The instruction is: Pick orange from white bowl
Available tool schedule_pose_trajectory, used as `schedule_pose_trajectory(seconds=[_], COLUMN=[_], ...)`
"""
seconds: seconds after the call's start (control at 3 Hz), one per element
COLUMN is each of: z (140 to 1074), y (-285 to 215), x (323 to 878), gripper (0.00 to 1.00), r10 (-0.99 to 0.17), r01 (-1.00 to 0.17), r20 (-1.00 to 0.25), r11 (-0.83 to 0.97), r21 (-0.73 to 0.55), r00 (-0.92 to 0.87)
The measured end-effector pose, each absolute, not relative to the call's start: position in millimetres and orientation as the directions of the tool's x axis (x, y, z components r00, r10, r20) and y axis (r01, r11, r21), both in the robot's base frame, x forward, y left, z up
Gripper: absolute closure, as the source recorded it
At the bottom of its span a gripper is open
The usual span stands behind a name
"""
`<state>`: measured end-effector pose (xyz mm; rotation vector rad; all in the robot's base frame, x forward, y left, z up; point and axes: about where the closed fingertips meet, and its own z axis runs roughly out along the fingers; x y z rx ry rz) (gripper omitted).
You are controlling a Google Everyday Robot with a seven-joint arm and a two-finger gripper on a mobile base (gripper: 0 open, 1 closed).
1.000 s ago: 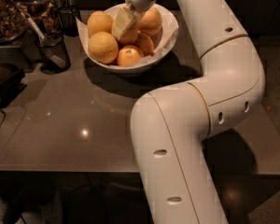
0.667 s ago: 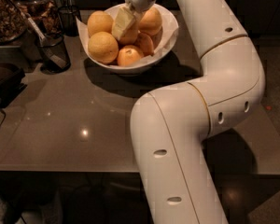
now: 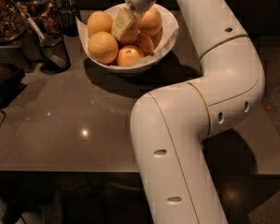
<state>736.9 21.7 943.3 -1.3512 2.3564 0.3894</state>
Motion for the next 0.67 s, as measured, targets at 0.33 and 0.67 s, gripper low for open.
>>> schedule_pose_trajectory(seconds=[0.33, 0.67], z=[943.4, 943.4], y=[21.8, 21.8], x=[736.9, 736.9], gripper=[1.0, 1.0], r10=[-0.758, -0.758], r01=[-0.868, -0.868], r20=[-0.467, -0.467], r11=[0.495, 0.495], r21=[0.044, 0.044], r00=[-0.456, -0.456])
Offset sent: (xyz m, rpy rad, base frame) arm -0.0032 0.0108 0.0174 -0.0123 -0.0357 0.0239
